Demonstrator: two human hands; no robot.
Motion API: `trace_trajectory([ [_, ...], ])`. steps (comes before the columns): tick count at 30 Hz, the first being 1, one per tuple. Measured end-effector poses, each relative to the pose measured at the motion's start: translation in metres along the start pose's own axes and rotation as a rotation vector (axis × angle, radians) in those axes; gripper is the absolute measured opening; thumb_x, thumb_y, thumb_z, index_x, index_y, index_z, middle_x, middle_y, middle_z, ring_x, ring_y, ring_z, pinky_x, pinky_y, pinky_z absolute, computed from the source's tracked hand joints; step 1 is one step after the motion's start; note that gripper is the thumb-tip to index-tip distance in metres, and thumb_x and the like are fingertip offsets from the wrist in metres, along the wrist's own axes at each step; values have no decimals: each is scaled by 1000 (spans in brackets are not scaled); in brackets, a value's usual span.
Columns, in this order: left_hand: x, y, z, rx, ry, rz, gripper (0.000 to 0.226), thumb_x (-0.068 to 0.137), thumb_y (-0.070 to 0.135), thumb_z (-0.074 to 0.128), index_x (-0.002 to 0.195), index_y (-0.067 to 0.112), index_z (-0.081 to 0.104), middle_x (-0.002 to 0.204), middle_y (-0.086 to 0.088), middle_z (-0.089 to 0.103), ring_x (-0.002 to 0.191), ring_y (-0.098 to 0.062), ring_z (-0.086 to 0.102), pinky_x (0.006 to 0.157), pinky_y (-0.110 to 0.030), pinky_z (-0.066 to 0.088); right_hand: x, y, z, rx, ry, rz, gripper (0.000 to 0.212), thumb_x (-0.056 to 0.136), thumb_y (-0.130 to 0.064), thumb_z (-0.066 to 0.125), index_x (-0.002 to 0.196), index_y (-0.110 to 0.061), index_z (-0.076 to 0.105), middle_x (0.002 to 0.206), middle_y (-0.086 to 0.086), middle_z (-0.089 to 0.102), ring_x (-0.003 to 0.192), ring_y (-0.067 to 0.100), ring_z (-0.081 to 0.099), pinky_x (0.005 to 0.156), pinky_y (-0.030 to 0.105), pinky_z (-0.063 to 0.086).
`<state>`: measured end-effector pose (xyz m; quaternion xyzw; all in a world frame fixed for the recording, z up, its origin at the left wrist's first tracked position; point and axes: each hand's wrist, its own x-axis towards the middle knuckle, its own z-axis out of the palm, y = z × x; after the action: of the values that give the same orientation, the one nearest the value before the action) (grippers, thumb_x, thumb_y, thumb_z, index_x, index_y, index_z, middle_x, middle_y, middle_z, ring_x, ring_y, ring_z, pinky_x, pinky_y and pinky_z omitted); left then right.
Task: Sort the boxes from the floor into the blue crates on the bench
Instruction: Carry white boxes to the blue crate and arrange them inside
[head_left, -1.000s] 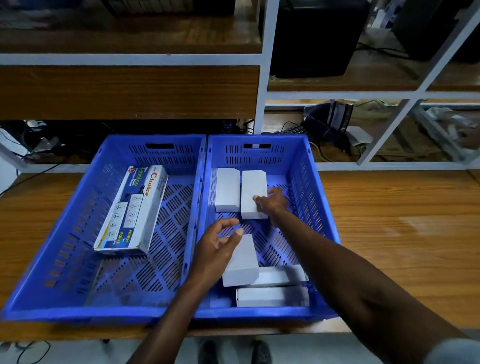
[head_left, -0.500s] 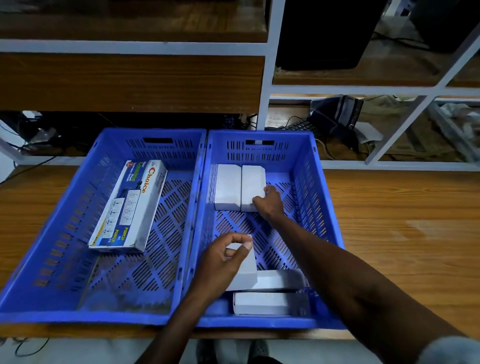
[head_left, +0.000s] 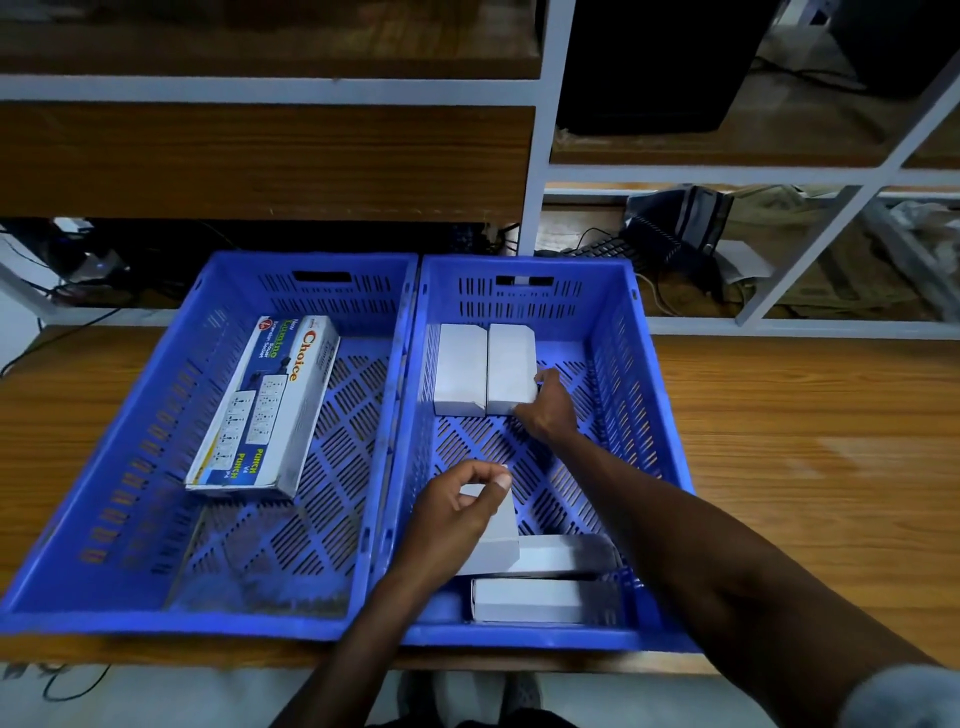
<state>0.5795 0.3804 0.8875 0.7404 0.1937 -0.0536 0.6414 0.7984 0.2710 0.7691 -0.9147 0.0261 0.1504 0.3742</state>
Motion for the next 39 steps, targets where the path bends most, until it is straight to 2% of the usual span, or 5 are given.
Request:
trace_trajectory([
  [13, -3, -5, -12, 375, -69, 57, 23, 94, 27, 71, 117, 28, 64, 132, 9, 55, 100, 12, 49, 76, -3, 37, -20, -10, -28, 143, 44, 21, 66, 84, -21, 81, 140, -8, 50, 139, 16, 57, 119, 37, 60, 92, 43, 53],
  [23, -2, -14, -8, 713, -274, -104, 118, 69, 45, 91, 158, 25, 17, 158, -7, 26, 144, -33, 32, 116, -41, 35, -110, -5, -59, -110, -393, -15, 19, 93, -30, 69, 95, -11, 69, 97, 14, 74, 79, 23, 65, 63, 30, 48],
  [27, -3, -14, -3, 600, -283, -108, 111, 75, 32, 91, 157, 22, 17, 154, -9, 29, 138, -25, 40, 94, -20, 36, -142, -6, -57, -132, -516, 36, 56, 95, -56, 63, 110, -2, 70, 102, 15, 75, 78, 21, 62, 61, 27, 46],
  [32, -2, -19, -1, 547, -199, -14, 103, 75, 17, 90, 155, 18, 25, 148, -8, 39, 128, -21, 45, 86, -16, 35, -159, -8, -52, -83, -500, 23, 38, 97, -48, 63, 87, -12, 68, 85, 10, 69, 77, 20, 58, 65, 27, 44],
  [39, 1, -25, 2, 380, -91, 204, 89, 79, 5, 81, 148, 39, 34, 143, 2, 51, 125, -24, 55, 101, -39, 51, -167, -14, -59, 140, -523, 199, 52, 87, -71, 56, 95, -22, 72, 100, 5, 74, 88, 23, 69, 75, 33, 52],
])
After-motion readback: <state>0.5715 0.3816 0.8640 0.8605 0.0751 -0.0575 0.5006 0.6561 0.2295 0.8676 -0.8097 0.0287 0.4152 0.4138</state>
